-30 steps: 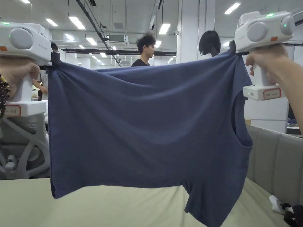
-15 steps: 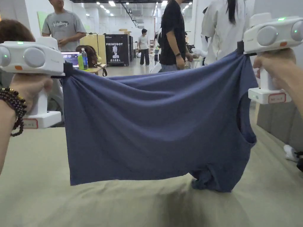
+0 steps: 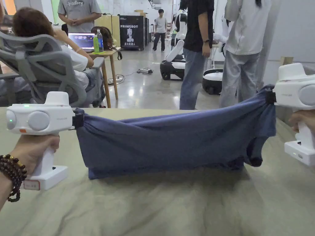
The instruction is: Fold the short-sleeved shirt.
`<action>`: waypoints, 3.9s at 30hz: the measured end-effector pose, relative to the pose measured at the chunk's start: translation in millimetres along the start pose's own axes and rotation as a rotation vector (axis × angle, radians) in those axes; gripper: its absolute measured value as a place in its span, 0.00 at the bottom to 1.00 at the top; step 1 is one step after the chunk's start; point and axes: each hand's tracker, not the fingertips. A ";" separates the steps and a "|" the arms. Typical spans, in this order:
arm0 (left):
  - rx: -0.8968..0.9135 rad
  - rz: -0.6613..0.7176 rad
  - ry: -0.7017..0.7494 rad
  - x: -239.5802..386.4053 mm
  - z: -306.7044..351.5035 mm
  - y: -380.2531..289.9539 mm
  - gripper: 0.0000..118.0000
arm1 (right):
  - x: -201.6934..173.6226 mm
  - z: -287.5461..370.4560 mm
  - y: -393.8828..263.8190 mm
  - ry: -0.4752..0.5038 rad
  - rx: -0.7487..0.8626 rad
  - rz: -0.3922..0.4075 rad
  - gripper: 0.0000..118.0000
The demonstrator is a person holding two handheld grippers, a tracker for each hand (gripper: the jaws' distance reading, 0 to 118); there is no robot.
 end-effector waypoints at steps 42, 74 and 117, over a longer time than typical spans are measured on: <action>-0.120 0.151 0.015 -13.6 162.0 -196.4 0.00 | -36.9 137.9 -251.7 0.111 -0.310 -0.109 0.00; -0.291 0.166 0.023 0.0 113.8 -226.6 0.03 | -26.0 114.1 -277.8 0.121 -0.432 -0.096 0.70; -0.300 0.160 0.077 -16.4 -92.4 -168.6 0.03 | -43.5 -125.2 -238.1 0.103 -0.451 -0.133 0.04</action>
